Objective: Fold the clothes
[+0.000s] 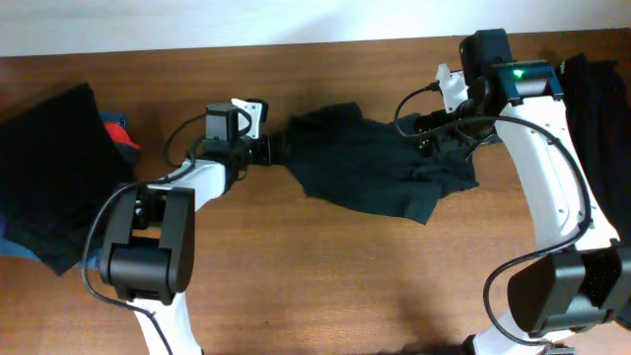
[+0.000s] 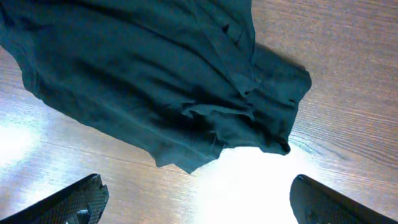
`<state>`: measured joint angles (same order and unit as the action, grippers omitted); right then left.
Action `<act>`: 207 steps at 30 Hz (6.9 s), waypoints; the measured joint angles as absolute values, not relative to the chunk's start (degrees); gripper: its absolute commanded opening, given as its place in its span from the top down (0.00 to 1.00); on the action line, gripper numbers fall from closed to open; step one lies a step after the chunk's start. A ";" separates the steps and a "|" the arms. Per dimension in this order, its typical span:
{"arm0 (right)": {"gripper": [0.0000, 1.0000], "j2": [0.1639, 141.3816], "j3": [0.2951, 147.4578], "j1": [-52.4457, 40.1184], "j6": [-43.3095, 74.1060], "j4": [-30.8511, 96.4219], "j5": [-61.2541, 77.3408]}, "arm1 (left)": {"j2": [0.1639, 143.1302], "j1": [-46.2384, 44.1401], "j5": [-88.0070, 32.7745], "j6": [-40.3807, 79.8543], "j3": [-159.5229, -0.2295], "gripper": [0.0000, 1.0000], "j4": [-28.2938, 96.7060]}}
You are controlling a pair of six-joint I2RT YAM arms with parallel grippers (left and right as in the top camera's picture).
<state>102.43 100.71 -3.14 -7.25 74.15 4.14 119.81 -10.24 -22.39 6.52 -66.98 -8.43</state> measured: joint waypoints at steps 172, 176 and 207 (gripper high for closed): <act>0.96 80.34 90.85 -10.72 -3.33 49.25 0.32 | 78.32 -12.32 13.19 -11.79 -94.04 1.00 22.83; 0.96 77.36 90.85 -9.08 -5.21 51.90 -0.40 | 78.32 -12.32 14.72 -12.05 -94.06 0.99 30.63; 0.96 71.99 105.95 -9.02 -6.66 77.58 -6.48 | 64.07 -12.32 8.27 -0.32 -94.11 1.00 60.05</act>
<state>71.99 105.95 -9.02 -6.66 77.58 -6.48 64.07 -12.32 8.27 -0.32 -94.11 60.05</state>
